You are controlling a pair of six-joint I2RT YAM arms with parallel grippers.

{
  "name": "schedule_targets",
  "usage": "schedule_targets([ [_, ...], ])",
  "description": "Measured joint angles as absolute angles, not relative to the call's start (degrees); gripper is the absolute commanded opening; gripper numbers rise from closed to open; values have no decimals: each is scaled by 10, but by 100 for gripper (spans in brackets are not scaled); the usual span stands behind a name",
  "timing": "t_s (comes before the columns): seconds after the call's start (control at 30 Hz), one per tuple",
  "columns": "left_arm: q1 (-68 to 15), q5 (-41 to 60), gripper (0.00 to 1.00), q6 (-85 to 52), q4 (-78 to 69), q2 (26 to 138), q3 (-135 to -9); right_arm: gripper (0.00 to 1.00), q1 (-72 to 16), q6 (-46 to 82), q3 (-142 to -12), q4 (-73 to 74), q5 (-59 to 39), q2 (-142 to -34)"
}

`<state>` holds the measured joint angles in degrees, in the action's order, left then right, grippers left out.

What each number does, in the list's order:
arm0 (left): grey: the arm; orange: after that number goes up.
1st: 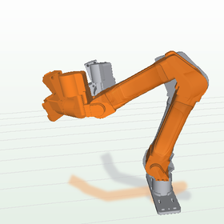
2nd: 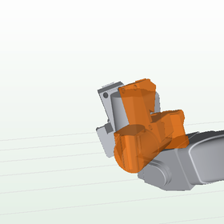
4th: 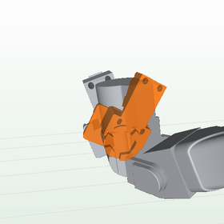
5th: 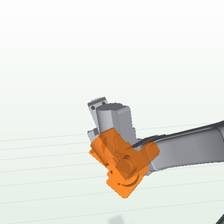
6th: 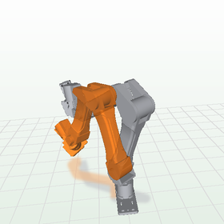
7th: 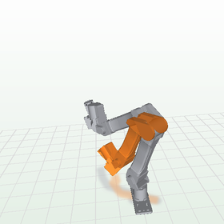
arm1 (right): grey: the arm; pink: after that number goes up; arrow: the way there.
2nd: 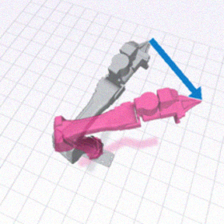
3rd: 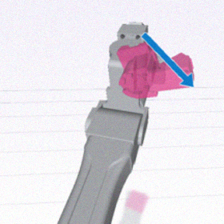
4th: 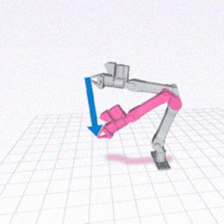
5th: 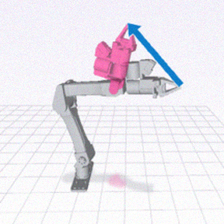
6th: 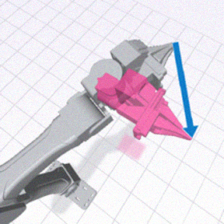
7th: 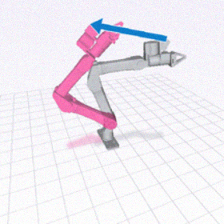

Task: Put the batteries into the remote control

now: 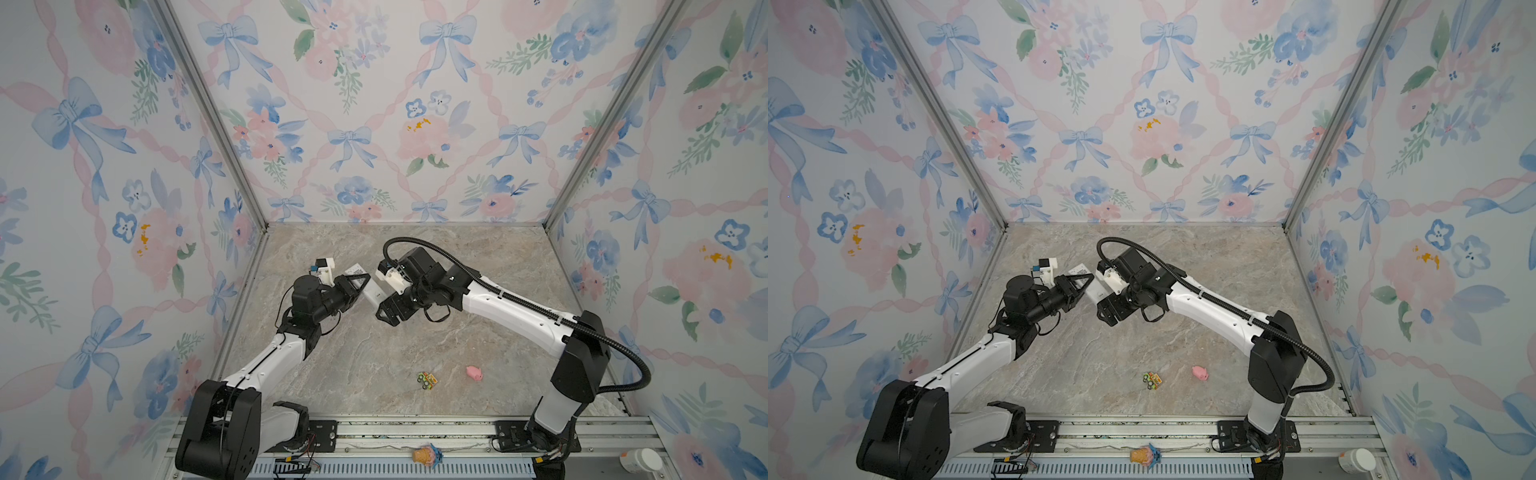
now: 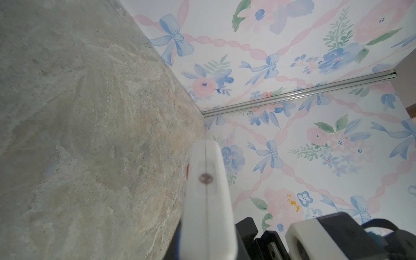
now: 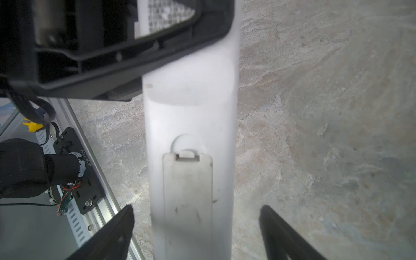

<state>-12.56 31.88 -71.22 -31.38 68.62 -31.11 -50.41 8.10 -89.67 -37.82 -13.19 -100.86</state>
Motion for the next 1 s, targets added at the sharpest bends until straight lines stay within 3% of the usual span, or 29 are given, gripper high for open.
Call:
schedule_targets([
  [0.47, -126, 316, 0, -712, -294, 686, -313, 70, -505, 71, -900, -379, -133, -1025],
  [0.93, -126, 308, 0, -712, -292, 686, -315, 35, -507, 66, -902, -379, -129, -1025],
  [1.0, -126, 309, 13, -712, -292, 690, -317, 30, -507, 66, -902, -379, -129, -1025],
])
